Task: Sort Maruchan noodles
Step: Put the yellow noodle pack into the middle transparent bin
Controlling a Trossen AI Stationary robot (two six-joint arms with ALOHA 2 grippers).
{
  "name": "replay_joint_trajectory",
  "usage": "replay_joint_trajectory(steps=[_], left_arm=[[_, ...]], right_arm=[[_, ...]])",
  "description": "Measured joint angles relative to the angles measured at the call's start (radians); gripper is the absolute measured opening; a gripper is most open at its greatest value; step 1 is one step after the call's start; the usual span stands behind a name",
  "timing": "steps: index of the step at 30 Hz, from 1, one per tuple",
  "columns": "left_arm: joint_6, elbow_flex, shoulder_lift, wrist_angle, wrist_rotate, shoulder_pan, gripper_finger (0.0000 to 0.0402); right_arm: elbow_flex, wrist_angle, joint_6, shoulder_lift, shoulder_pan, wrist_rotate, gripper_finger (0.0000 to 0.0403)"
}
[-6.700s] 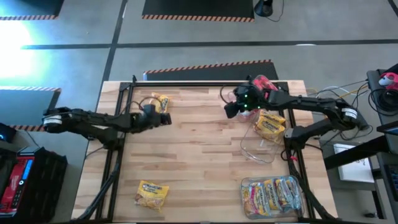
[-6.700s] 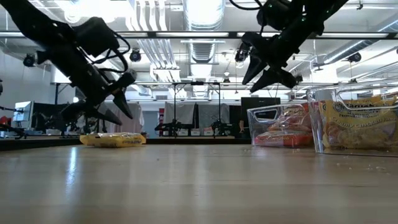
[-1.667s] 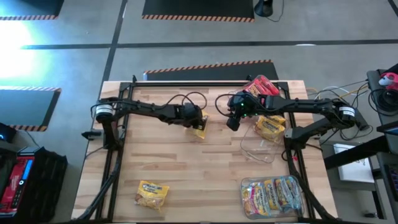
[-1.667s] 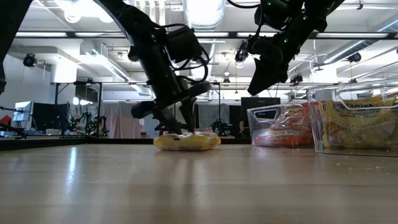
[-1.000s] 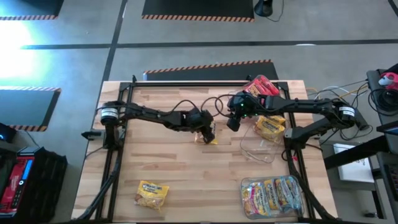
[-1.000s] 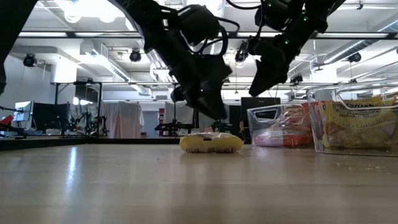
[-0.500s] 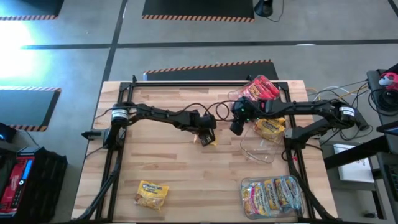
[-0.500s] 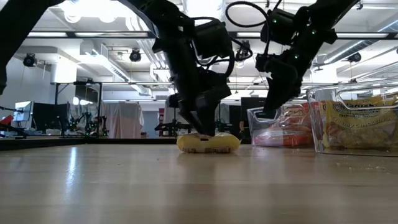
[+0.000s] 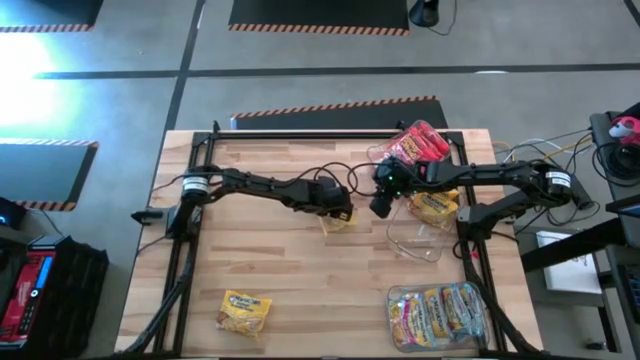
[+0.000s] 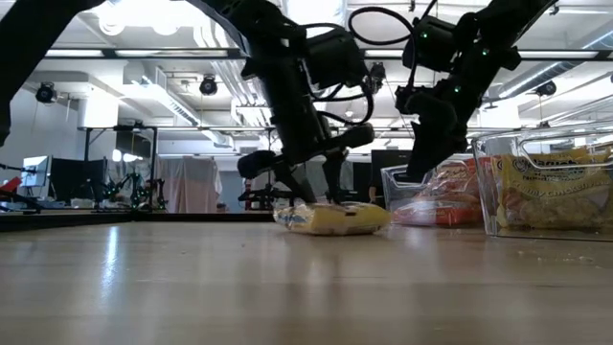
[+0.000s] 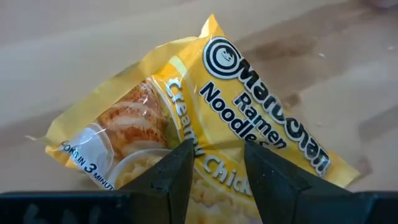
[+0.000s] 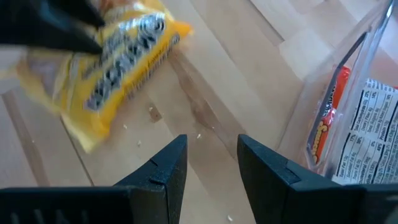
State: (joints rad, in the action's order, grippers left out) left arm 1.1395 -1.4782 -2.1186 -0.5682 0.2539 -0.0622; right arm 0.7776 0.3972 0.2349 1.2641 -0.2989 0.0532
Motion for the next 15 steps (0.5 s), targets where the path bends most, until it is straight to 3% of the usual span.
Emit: replay_joint_trajectory(steps=[4,9,15], left_arm=[[-0.003,-0.081,-0.006,-0.025,0.023,0.014,0.0131],[-0.1,-0.186,-0.006,-0.153,0.083,0.018,0.0131],[-0.165,-0.202,0.019,-0.221,0.141,0.037,0.0131]], right_arm=[[0.0,-0.03,0.019,0.0,0.0,-0.021,0.013],[0.0,-0.079,0.091,0.0,0.0,-0.136,0.013],[0.0,-0.112,0.111,0.0,0.0,-0.193,0.013]])
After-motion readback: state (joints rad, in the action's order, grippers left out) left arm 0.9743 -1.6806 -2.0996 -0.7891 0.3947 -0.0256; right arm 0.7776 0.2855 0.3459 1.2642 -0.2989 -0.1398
